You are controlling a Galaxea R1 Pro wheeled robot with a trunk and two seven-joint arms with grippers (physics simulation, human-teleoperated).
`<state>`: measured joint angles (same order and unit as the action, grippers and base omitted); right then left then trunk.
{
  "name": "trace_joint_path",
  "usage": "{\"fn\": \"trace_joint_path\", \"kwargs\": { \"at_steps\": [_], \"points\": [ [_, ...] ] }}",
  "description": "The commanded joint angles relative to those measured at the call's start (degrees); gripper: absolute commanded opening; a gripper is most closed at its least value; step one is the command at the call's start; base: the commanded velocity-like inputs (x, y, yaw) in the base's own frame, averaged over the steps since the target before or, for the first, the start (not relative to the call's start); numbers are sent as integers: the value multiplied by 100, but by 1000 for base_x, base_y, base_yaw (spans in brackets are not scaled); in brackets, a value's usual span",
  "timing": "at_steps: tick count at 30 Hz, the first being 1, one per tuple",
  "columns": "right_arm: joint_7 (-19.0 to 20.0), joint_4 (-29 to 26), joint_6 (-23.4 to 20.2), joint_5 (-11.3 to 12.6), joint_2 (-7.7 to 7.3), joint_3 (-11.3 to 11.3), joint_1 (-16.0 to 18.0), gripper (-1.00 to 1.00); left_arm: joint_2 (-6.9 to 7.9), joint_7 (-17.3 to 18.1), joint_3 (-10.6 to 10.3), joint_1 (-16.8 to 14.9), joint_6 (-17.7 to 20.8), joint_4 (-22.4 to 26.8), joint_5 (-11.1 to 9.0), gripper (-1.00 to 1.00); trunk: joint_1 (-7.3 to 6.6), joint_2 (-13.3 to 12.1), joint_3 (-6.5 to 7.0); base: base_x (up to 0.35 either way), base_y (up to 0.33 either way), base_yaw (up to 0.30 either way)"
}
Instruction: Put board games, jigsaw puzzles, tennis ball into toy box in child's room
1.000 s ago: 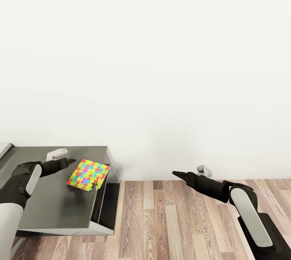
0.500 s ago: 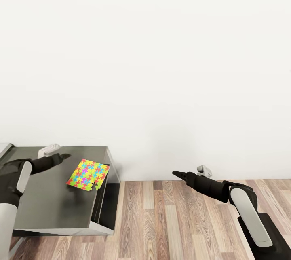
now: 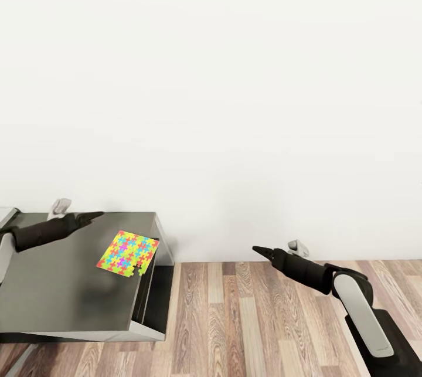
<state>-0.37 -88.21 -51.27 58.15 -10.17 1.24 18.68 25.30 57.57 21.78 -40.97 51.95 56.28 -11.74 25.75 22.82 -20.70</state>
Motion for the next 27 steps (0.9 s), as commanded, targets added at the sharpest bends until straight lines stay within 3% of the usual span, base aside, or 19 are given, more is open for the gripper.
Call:
{"fn": "trace_joint_path", "kwargs": {
  "at_steps": [1,3,6,9,12,16,18,22,27],
  "points": [
    [150,58,14,-4,-10,2,4,100,20,313,-28,22,28,42,3,100,3,10,-9,0,0,0],
    [514,188,51,-17,-21,-7,4,100,46,789,-102,51,32,114,4,100,3,10,-9,0,0,0],
    [814,377,108,-70,-26,-21,6,100,75,1158,-139,94,34,146,5,100,3,10,-9,0,0,0],
    [1136,624,255,-275,-23,-28,11,100,108,1580,-266,204,35,233,8,100,3,10,-9,0,0,0],
    [1587,774,357,-562,9,-23,26,100,124,1860,-478,290,40,407,18,100,3,10,-9,0,0,0],
    [2287,835,400,-845,53,-14,36,100,92,1978,-711,438,109,548,18,100,3,10,-9,0,0,0],
    [2616,842,408,-965,67,-17,38,100,75,2005,-1009,486,153,593,14,100,3,10,-9,0,0,0],
    [2937,711,401,-1035,75,-11,39,100,106,2277,-1330,536,167,604,-5,100,3,10,-9,0,0,0],
    [3047,757,516,-1091,65,53,11,100,146,2979,-1378,681,122,621,20,100,3,10,-9,0,0,0]
  ]
}}
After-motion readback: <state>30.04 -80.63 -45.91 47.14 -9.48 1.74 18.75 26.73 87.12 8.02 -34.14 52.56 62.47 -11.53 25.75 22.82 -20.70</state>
